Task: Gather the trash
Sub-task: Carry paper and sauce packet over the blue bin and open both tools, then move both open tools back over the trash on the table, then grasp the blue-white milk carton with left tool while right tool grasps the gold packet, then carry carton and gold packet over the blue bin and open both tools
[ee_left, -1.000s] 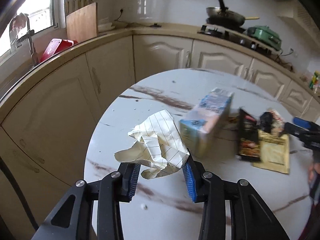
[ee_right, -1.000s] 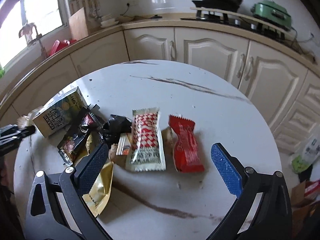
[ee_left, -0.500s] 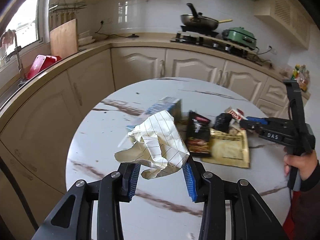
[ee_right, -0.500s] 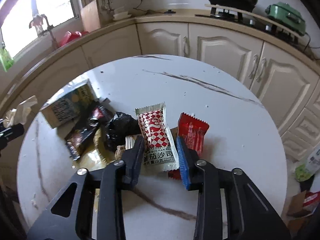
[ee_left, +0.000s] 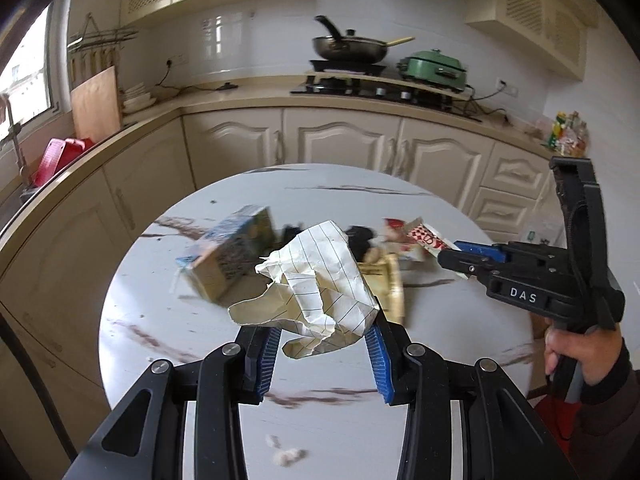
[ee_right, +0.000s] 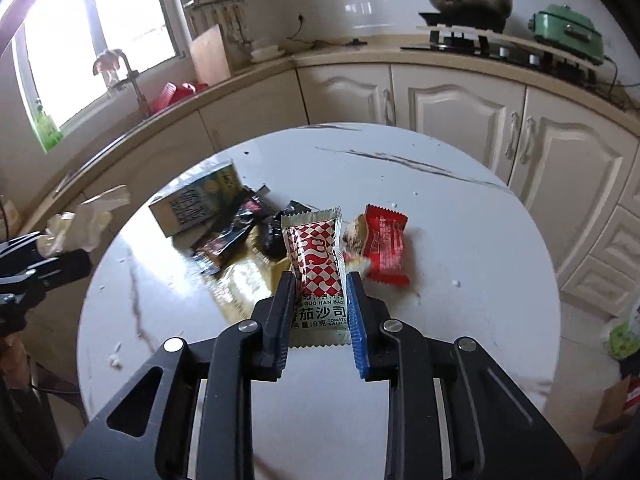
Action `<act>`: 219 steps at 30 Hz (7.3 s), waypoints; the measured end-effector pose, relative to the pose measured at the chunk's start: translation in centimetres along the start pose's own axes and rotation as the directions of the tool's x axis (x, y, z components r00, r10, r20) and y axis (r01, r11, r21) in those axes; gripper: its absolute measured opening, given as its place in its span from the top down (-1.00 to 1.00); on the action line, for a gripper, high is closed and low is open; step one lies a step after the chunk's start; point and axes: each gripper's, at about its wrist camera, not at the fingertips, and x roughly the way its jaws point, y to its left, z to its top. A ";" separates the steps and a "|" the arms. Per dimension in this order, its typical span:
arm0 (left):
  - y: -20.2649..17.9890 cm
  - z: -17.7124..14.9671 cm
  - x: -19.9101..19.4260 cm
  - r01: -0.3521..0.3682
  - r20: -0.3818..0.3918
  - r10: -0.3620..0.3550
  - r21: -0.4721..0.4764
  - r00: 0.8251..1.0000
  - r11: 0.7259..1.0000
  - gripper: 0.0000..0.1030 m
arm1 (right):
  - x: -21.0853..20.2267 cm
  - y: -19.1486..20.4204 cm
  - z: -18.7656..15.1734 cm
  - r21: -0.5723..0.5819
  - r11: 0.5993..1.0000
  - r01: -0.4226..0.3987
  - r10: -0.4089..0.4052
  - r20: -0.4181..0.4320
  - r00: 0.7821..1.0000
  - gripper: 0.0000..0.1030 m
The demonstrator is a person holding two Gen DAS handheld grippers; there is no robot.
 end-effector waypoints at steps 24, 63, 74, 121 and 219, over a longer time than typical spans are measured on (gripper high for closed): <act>-29.1 2.2 10.1 0.252 -0.171 -0.215 0.232 0.961 0.940 0.29 | -19.7 -17.3 -14.1 0.297 0.947 0.123 -0.166 0.128 0.978 0.53; -42.0 5.7 32.4 0.346 -0.321 -0.259 0.252 0.911 0.904 -0.71 | -20.1 -29.4 -25.2 0.589 0.767 0.254 -0.329 0.020 0.944 -0.63; -33.6 4.4 15.4 0.272 -0.063 -0.265 0.259 0.962 0.927 -0.82 | -26.8 -19.1 -19.6 0.480 0.832 0.277 -0.392 0.157 0.907 -0.87; 9.2 -1.5 6.0 -0.187 -0.127 0.180 -0.041 0.975 0.982 -0.97 | 8.9 4.0 0.7 0.068 0.997 0.028 -0.017 -0.152 0.988 0.51; -43.3 4.6 33.6 0.266 -0.369 -0.145 0.304 0.918 0.914 -0.47 | -12.2 -32.6 -27.9 0.614 0.754 0.235 -0.251 -0.062 0.966 0.14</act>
